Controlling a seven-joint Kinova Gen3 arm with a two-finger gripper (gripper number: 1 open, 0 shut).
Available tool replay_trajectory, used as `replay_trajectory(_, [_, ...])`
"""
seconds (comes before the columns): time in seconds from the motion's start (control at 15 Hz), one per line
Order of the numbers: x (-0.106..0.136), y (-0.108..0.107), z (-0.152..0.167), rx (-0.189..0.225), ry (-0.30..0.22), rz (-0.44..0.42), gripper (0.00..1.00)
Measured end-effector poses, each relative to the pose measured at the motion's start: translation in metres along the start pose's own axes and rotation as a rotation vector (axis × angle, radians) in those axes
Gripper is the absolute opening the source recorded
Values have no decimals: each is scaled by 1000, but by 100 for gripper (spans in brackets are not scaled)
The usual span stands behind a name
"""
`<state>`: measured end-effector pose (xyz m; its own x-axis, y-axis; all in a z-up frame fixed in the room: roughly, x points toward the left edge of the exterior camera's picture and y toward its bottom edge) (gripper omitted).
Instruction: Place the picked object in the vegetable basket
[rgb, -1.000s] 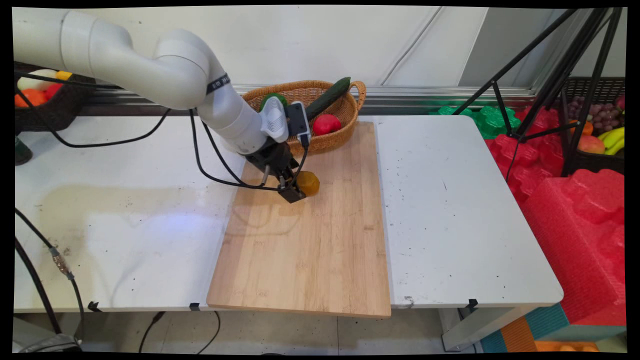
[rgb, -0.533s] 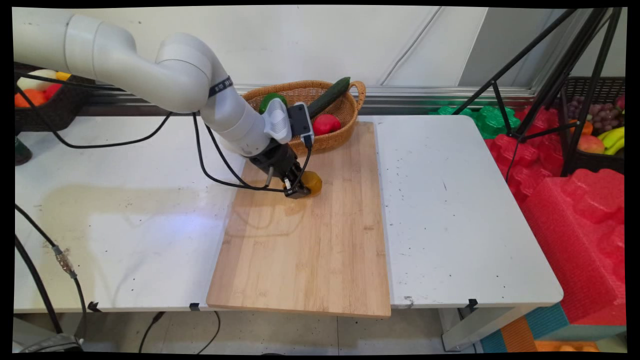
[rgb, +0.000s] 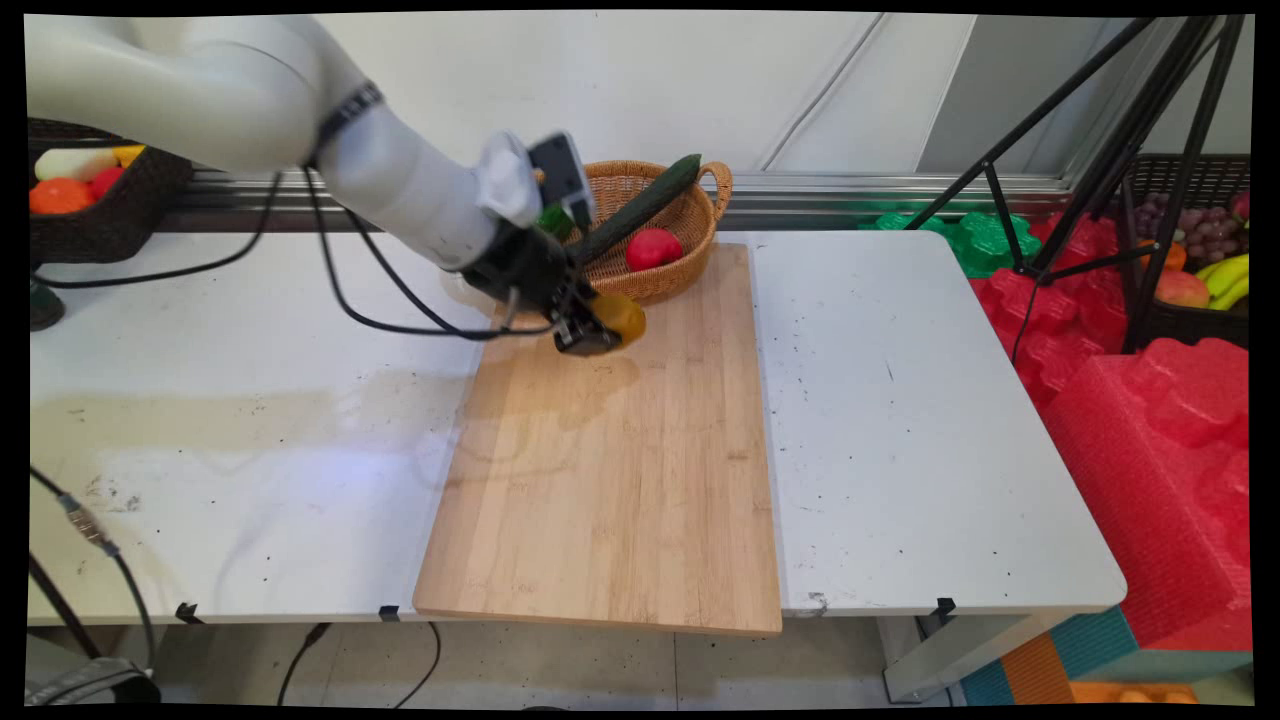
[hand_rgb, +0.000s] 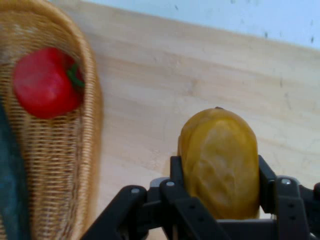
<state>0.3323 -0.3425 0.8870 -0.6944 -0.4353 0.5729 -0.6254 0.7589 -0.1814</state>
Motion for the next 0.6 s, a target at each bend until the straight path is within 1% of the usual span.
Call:
replay_trajectory(0.2, [-5, -6, -39, 38, 62, -69, 0])
replay_trajectory(0.4, [-8, -18, -65, 86, 102, -130, 0])
replay_trajectory(0.6, [-10, -35, -80, 135, 128, -187, 0])
